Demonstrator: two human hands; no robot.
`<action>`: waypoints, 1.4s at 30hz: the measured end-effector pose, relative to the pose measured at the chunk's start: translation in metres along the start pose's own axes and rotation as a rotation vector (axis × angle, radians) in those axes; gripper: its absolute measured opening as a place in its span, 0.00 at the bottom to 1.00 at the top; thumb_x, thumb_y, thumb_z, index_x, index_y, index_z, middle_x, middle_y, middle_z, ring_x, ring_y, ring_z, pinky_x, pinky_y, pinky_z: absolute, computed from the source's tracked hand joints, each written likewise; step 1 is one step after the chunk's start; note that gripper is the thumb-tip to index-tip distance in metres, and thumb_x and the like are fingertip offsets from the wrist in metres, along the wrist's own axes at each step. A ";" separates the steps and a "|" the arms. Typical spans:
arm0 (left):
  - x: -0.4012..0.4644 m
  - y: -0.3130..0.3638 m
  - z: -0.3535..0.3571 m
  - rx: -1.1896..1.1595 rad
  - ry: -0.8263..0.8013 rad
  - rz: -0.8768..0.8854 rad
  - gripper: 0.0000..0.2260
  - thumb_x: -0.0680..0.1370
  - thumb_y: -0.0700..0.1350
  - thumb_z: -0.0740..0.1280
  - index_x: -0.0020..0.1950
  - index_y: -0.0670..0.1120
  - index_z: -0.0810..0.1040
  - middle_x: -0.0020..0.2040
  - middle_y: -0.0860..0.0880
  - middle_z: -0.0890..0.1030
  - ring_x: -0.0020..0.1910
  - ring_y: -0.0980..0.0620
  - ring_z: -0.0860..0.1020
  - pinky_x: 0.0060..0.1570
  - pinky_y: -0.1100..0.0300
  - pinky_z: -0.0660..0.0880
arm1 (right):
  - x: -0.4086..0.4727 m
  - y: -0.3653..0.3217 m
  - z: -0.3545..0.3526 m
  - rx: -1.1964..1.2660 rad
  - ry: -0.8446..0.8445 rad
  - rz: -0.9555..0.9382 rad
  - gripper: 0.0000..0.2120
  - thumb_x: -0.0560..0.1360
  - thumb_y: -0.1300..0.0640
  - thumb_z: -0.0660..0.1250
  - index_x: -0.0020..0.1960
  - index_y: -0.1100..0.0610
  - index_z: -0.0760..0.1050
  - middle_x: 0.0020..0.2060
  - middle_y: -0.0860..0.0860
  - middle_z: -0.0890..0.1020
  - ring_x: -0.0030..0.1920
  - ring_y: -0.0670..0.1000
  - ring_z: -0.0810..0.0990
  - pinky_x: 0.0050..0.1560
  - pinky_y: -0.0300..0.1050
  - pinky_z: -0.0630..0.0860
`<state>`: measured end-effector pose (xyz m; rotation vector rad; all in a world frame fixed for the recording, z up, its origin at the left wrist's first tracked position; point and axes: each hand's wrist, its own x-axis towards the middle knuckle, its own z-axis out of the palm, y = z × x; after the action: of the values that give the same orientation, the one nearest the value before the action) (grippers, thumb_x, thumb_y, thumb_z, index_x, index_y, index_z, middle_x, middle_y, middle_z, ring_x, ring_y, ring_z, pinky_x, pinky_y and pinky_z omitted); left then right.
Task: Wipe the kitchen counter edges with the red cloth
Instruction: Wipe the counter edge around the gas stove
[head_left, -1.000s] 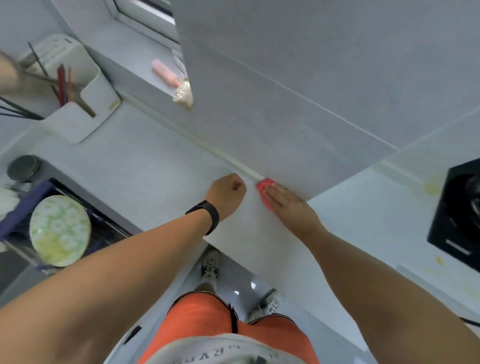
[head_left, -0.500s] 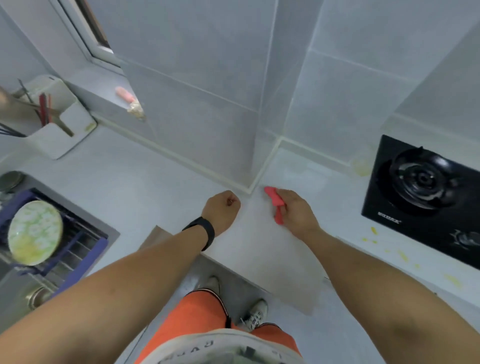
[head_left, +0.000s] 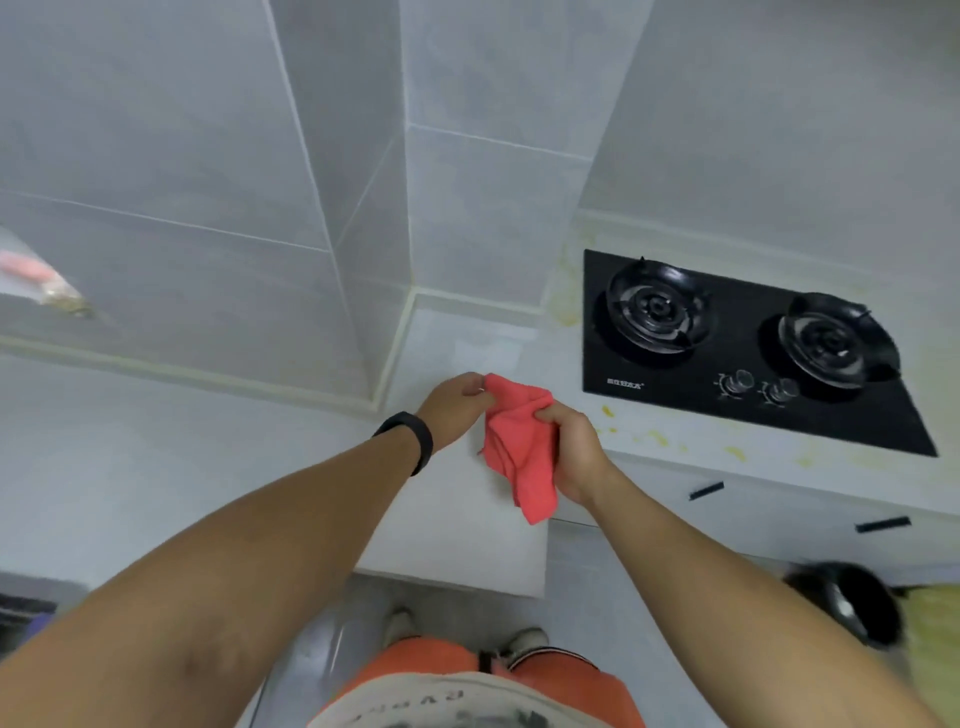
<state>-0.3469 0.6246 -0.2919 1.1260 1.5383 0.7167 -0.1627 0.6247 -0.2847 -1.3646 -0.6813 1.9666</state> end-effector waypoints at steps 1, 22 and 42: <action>0.000 0.003 0.009 -0.001 -0.022 0.023 0.11 0.81 0.48 0.68 0.59 0.44 0.81 0.55 0.47 0.84 0.57 0.47 0.81 0.61 0.52 0.76 | -0.001 -0.002 -0.008 0.021 -0.020 0.007 0.22 0.76 0.59 0.58 0.66 0.65 0.80 0.61 0.68 0.82 0.57 0.67 0.81 0.68 0.71 0.73; 0.031 0.073 0.192 0.218 0.420 0.042 0.10 0.83 0.58 0.62 0.49 0.53 0.76 0.40 0.50 0.82 0.42 0.48 0.80 0.46 0.49 0.78 | 0.054 -0.077 -0.206 -1.032 -0.111 -0.417 0.14 0.82 0.61 0.64 0.64 0.53 0.81 0.54 0.47 0.83 0.55 0.49 0.81 0.53 0.39 0.76; 0.115 0.134 0.189 -0.034 0.300 0.069 0.06 0.81 0.49 0.70 0.45 0.50 0.81 0.37 0.49 0.84 0.36 0.57 0.81 0.40 0.64 0.78 | 0.116 -0.129 -0.133 0.221 -0.135 0.209 0.27 0.84 0.40 0.56 0.45 0.56 0.86 0.47 0.55 0.87 0.50 0.53 0.87 0.59 0.53 0.80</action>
<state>-0.1282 0.7606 -0.2706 1.0863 1.7352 0.9905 -0.0396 0.8037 -0.3061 -1.2179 -0.3782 2.2404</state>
